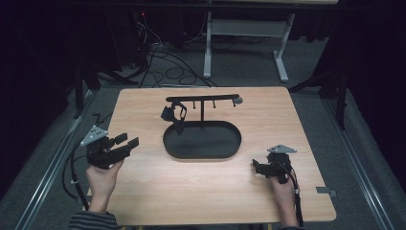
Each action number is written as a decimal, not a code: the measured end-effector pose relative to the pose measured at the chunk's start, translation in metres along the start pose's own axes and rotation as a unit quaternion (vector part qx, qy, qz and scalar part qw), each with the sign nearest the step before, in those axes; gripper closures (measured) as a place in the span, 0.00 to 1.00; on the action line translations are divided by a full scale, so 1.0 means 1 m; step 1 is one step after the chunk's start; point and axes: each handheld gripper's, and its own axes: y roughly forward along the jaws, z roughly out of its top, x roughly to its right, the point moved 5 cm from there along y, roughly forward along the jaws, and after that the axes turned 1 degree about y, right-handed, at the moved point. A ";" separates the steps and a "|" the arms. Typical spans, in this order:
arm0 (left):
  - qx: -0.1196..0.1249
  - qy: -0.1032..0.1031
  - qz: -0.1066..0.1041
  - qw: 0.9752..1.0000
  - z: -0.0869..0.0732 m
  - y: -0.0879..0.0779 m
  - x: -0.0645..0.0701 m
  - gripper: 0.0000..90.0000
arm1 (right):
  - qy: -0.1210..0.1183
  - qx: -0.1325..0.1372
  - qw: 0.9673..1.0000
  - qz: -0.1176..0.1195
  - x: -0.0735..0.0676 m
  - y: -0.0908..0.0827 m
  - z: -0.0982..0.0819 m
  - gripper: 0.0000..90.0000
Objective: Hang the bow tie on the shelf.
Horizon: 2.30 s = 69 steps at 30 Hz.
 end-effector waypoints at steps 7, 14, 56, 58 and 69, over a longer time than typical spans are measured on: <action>-0.004 -0.006 0.003 1.000 -0.007 -0.004 -0.002 0.50 | -0.001 0.000 1.000 0.000 0.000 0.000 0.000 0.19; -0.010 -0.012 0.005 1.000 -0.017 -0.002 -0.003 0.50 | -0.001 0.000 1.000 0.000 0.000 0.000 0.000 0.19; -0.037 0.007 -0.034 0.999 -0.047 0.009 0.041 0.47 | -0.003 0.000 1.000 0.001 0.000 0.000 0.000 0.19; -0.039 0.011 -0.038 0.998 -0.047 0.013 0.045 0.47 | -0.003 0.000 1.000 0.001 0.000 0.000 0.000 0.19; -0.068 0.024 -0.033 0.997 -0.058 0.031 0.051 0.47 | -0.003 0.000 1.000 0.001 0.000 0.000 0.000 0.19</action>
